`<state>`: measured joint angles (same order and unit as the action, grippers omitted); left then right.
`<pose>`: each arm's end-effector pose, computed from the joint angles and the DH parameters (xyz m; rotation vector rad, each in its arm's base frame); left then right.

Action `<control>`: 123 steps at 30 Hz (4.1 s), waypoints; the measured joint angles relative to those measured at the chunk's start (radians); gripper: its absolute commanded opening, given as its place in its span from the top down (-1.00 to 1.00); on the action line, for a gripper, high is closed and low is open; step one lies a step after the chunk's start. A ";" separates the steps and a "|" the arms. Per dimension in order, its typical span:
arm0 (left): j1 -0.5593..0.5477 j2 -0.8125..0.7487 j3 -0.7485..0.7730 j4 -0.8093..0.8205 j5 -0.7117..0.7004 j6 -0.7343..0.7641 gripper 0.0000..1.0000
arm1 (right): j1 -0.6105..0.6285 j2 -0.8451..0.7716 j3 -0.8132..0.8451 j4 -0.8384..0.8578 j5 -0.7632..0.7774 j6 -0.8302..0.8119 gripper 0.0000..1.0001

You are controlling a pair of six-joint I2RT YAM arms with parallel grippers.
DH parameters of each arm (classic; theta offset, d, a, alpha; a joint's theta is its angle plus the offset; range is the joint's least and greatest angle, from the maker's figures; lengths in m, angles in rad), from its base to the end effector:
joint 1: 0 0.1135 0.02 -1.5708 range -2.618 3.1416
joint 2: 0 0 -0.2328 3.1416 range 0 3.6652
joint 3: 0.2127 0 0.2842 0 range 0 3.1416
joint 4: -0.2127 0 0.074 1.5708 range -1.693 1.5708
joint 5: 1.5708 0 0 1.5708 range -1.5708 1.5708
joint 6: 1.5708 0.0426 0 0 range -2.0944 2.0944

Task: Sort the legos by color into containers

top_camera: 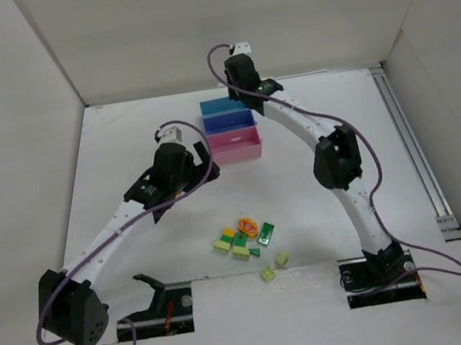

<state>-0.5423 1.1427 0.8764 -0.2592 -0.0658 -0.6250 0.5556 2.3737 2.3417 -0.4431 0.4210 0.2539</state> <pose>0.2652 -0.1565 0.2516 -0.1301 2.1553 -0.6261 0.4913 0.2845 0.2746 -0.0425 2.0021 0.0871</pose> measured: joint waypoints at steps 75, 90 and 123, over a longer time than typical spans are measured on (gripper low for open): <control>0.012 -0.089 -0.190 -0.062 0.013 -0.178 -1.00 | 0.639 -1.076 -1.561 -0.094 -0.293 0.203 -0.29; 0.012 -0.090 -0.190 -0.076 0.000 -0.204 -1.00 | 0.679 -1.049 -1.655 -0.072 -0.366 0.211 -0.21; 0.022 -0.071 -0.170 -0.030 -0.024 -0.128 -1.00 | 0.356 -0.789 -0.989 -0.026 -0.151 0.000 0.85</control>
<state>-0.5201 1.0718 0.7063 -0.2890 -0.0902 -0.7528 0.9119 1.5845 1.3529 -0.4686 0.2699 0.2535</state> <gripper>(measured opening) 1.000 0.433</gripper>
